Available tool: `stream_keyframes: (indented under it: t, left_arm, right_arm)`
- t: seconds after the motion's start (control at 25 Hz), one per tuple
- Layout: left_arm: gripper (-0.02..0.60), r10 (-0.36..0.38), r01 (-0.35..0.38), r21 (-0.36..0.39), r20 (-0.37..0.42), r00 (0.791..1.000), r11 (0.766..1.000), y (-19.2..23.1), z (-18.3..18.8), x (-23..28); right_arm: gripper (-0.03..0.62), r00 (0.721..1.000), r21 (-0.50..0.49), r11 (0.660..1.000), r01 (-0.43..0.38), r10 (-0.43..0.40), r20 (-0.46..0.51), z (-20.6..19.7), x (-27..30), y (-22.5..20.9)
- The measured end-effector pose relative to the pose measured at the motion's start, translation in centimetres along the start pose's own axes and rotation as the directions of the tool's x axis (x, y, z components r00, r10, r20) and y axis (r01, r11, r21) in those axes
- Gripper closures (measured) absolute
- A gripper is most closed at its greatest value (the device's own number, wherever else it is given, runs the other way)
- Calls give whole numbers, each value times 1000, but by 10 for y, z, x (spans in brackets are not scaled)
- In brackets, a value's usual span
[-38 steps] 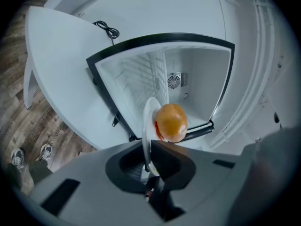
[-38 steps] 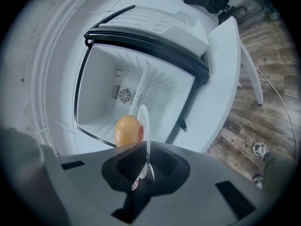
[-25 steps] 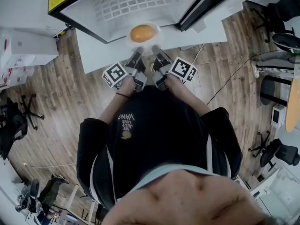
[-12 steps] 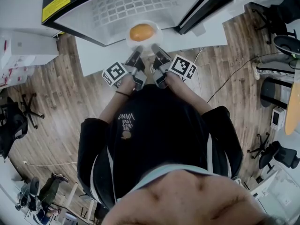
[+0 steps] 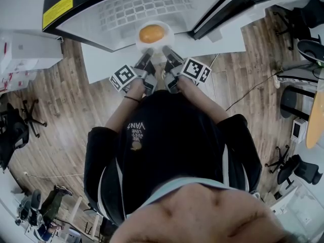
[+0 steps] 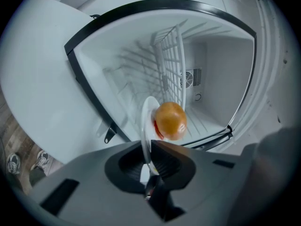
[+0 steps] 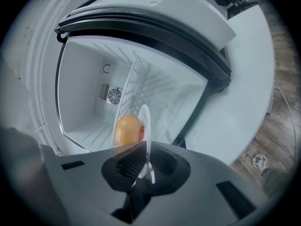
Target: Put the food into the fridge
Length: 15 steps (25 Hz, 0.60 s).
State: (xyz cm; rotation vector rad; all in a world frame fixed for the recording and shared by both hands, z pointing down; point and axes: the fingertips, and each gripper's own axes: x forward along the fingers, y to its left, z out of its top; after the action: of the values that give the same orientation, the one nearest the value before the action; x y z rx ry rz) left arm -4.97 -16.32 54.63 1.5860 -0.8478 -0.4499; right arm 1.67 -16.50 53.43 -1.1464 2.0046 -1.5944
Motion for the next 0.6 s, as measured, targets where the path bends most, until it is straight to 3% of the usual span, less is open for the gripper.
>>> stream_keyframes:
  t: [0.6]
  left_arm:
    - [551,31,-31,-10,-4,1000,999,18,17,12]
  right_arm:
    - [571,1000,-15,1000,16,-16,-25,2,26,-11]
